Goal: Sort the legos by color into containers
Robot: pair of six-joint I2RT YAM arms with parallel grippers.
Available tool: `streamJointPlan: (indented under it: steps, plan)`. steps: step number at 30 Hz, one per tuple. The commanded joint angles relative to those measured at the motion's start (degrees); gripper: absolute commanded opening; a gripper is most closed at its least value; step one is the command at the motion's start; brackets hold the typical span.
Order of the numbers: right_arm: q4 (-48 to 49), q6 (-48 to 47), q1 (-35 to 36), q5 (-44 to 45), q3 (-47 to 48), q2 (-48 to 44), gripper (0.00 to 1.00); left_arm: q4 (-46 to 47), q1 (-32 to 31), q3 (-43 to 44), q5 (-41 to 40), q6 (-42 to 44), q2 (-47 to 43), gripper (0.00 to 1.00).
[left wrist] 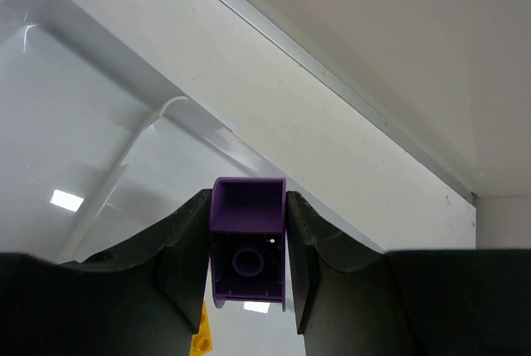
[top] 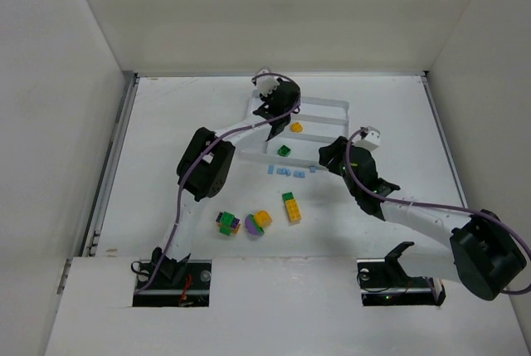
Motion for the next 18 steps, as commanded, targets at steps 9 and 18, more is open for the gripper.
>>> streamJointPlan:
  steps: [9, 18]
  plan:
    - [5.1, 0.5, -0.6, -1.2, -0.1, 1.1, 0.59, -4.0, -0.2, 7.8, -2.4, -2.3, 4.1, 0.28]
    - [5.3, -0.2, -0.6, -2.0, 0.3, 1.9, 0.59, -4.0, -0.1, 8.6, -1.3, -1.9, 4.5, 0.48]
